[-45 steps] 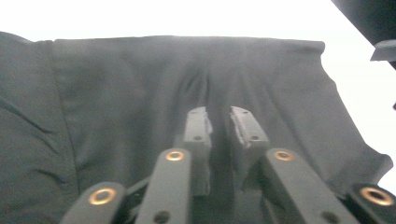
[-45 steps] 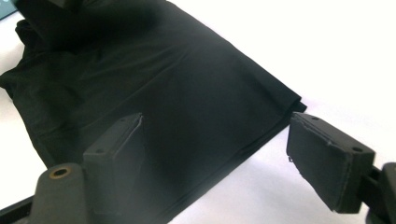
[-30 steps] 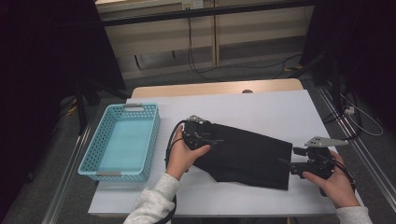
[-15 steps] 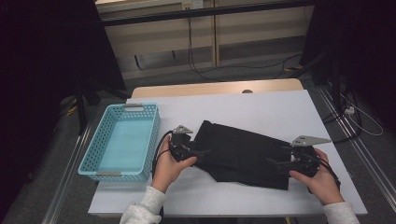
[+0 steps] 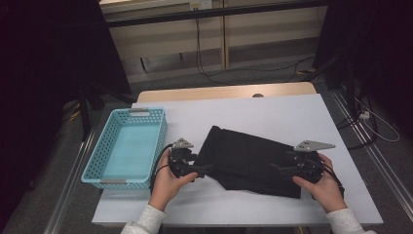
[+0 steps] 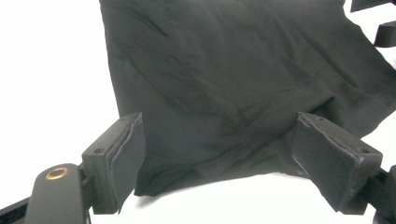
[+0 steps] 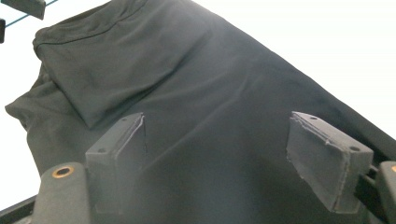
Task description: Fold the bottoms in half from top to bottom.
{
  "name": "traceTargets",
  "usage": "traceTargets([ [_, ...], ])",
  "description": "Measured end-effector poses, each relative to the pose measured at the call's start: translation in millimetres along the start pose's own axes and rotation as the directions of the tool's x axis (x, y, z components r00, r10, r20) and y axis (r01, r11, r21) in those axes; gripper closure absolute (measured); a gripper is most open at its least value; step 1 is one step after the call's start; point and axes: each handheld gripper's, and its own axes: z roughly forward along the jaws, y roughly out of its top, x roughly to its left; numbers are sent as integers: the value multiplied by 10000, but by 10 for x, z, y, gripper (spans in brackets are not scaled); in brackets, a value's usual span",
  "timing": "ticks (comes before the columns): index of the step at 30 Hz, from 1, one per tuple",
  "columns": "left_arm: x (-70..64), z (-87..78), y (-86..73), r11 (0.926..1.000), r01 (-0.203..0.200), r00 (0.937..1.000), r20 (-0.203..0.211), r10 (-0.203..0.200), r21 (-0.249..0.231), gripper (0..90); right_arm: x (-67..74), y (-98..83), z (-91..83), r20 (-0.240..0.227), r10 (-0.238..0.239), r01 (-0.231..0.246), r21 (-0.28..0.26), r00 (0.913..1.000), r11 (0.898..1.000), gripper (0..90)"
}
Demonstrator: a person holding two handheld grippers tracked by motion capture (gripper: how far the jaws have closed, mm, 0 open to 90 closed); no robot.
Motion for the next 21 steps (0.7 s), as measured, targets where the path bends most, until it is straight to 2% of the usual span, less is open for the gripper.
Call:
traceTargets([
  [8, -9, -35, -71, 10000, -32, 10000, 57, 31, 61, 145, 104, 43, 108, -165, -358, 360, 163, 9992, 9992, 213],
  [10, -21, -46, -77, 10000, 64, 9998, 168, -63, -34, 140, 128, 50, 127, -193, -423, 427, 218, 9989, 9989, 216],
  [14, -25, -52, -101, 10000, -89, 9994, 344, 88, 6, 122, 176, 67, 156, -247, -514, 519, 183, 9984, 9985, 221],
  [21, -31, -45, -135, 10000, -44, 9998, 197, 43, 89, 120, 220, 80, 200, -327, -606, 614, 221, 9976, 9979, 225],
])
